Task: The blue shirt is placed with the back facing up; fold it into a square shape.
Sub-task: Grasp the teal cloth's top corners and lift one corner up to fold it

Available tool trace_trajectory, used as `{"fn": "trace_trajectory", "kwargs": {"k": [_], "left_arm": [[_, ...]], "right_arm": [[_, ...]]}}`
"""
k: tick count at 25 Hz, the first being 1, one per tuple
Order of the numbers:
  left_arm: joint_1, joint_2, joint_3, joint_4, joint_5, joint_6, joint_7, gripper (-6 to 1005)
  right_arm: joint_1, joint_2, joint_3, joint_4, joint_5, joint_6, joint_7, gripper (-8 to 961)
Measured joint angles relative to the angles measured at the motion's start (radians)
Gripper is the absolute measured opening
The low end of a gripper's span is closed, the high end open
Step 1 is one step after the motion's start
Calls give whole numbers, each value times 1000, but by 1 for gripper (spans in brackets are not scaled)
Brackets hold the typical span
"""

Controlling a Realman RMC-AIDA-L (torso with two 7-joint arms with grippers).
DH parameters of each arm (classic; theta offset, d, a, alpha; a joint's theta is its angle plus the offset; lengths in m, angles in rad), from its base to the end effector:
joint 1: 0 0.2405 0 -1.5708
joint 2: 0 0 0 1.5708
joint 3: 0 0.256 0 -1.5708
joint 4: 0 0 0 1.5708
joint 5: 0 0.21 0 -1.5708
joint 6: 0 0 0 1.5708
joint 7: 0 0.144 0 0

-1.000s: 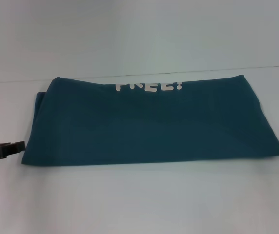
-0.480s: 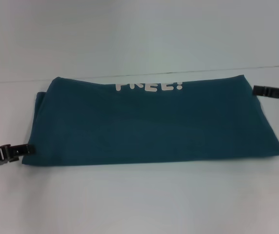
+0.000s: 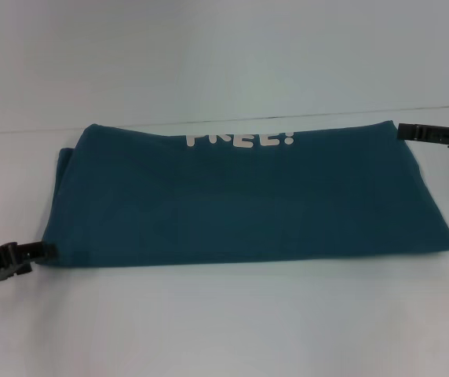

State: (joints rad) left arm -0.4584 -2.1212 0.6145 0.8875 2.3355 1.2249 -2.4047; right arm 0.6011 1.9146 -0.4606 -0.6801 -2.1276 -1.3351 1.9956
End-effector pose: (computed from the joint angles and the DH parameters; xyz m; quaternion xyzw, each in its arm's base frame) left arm -0.3325 0.3441 0.0336 -0.6995 -0.6459 -0.1650 0.2574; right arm 0.3068 0.3911 0.1056 -0.7952 0.4817 0.2462 0.2739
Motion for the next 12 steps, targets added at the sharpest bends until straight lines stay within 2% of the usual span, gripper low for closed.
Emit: {"fn": "trace_trajectory", "kwargs": {"k": [12], "left_arm": [[-38, 9, 12, -72, 19, -56, 6, 623]], "right_arm": [[-6, -1, -4, -6, 0, -3, 0, 865]]}}
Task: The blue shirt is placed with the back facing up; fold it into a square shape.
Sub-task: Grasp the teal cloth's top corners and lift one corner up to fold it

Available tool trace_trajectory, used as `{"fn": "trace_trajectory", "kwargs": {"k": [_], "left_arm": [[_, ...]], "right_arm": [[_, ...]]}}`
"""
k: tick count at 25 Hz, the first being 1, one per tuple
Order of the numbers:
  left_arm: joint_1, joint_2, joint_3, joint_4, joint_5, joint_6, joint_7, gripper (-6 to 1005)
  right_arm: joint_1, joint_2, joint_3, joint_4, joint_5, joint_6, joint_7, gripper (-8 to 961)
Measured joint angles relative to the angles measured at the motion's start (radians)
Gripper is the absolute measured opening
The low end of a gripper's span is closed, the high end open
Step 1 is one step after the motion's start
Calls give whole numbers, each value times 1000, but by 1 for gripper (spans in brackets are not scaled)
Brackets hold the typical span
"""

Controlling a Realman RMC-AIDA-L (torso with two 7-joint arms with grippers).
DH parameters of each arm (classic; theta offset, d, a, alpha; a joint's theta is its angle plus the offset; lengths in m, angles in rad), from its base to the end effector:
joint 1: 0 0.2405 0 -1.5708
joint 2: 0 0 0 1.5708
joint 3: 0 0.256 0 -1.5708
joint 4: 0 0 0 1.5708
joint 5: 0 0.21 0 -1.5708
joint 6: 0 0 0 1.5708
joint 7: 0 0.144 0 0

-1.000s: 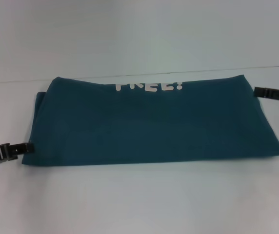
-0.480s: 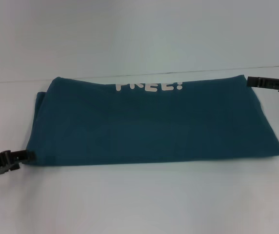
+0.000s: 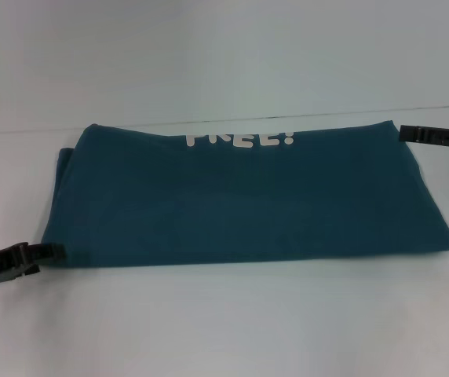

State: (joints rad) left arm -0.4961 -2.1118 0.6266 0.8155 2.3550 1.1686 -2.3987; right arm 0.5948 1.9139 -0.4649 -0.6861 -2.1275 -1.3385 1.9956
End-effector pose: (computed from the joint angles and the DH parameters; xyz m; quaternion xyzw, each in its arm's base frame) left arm -0.3323 0.3528 0.0225 -0.7018 -0.6465 -0.1517 0.2581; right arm 0.3083 0.3894 0.1065 -0.7959 0.4814 0.2437 0.2746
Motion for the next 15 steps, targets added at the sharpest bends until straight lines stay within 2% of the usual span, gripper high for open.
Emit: {"fn": "trace_trajectory", "kwargs": {"k": [15], "left_arm": [[-31, 11, 3, -40, 4, -23, 2, 625]], "right_arm": [[8, 0, 0, 0, 0, 2, 6, 865]]}}
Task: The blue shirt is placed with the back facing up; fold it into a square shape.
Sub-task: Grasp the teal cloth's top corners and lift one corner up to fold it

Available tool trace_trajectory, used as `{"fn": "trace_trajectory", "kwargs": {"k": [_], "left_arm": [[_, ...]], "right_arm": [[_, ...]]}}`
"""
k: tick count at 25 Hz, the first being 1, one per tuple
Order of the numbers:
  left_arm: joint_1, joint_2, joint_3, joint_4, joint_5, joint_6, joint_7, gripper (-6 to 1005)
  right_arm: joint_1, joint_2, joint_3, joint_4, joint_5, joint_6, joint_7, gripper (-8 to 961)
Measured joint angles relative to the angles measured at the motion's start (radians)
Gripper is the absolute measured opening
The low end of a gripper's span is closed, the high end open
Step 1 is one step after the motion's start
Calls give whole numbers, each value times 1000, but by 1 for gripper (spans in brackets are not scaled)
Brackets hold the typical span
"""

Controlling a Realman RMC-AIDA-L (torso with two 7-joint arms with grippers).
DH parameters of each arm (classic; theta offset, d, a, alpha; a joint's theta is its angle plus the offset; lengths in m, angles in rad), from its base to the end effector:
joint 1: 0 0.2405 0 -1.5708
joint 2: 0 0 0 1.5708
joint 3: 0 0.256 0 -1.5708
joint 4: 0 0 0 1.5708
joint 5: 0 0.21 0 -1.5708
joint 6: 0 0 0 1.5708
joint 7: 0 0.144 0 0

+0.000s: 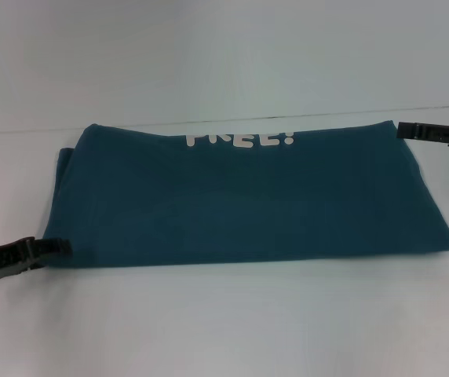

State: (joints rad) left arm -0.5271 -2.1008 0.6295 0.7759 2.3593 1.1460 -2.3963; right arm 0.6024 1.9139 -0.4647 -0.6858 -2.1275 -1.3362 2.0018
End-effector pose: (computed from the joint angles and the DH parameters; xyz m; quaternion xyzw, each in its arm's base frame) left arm -0.3284 0.3609 0.0192 -0.7058 -0.6434 -0.1484 0.2567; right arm 0.3056 0.3919 0.1066 -0.7958 0.4811 0.2455 0.2739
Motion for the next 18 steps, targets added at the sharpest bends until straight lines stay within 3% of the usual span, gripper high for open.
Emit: {"fn": "trace_trajectory", "kwargs": {"k": [10, 18], "left_arm": [[-15, 0, 13, -1, 0, -6, -3, 624], [-12, 20, -3, 18, 0, 20, -12, 623]], "right_arm": [[1, 0, 0, -1, 0, 2, 1, 864], [-1, 0, 0, -1, 0, 2, 1, 863]]}}
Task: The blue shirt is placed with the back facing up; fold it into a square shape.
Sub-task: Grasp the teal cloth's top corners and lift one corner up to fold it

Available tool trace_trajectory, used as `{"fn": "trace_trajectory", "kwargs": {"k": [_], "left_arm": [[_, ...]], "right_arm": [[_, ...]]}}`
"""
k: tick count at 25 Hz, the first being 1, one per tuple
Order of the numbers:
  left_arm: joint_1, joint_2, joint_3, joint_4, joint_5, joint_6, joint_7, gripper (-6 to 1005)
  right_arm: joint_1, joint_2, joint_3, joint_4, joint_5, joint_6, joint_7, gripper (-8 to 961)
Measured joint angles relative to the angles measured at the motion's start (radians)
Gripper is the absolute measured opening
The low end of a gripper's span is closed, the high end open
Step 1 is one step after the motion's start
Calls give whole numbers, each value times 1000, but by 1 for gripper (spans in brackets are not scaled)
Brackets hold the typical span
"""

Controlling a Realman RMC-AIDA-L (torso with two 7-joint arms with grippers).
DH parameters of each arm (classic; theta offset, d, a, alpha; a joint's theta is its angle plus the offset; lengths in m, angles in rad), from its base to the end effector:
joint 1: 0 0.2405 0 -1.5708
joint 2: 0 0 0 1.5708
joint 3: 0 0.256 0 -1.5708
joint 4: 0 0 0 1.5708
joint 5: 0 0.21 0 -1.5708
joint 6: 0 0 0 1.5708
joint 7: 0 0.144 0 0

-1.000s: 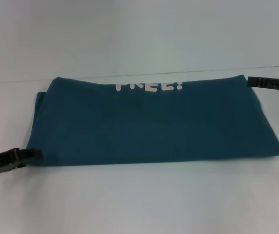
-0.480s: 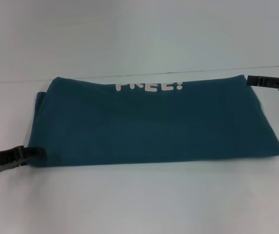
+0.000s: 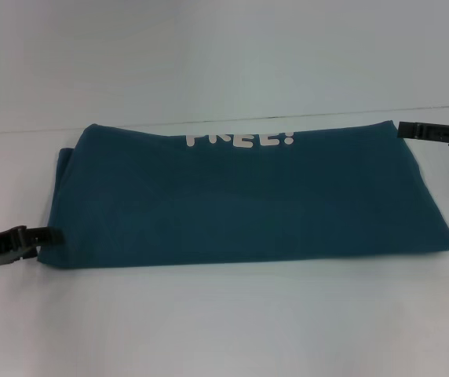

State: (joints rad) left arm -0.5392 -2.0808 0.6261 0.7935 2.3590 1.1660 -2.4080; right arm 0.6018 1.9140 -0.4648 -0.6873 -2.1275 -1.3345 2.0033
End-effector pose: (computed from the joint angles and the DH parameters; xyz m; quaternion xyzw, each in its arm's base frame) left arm -0.3250 0.3674 0.0317 -0.7099 -0.6364 -0.1505 0.2616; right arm 0.3059 0.3920 0.1070 -0.7951 0.4815 0.2455 0.2751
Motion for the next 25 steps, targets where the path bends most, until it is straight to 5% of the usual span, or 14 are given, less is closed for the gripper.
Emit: {"fn": "trace_trajectory", "kwargs": {"k": [25], "left_arm": [[-26, -3, 6, 26, 118, 70, -51, 624]], "right_arm": [[-10, -2, 0, -13, 0, -6, 10, 860]]}}
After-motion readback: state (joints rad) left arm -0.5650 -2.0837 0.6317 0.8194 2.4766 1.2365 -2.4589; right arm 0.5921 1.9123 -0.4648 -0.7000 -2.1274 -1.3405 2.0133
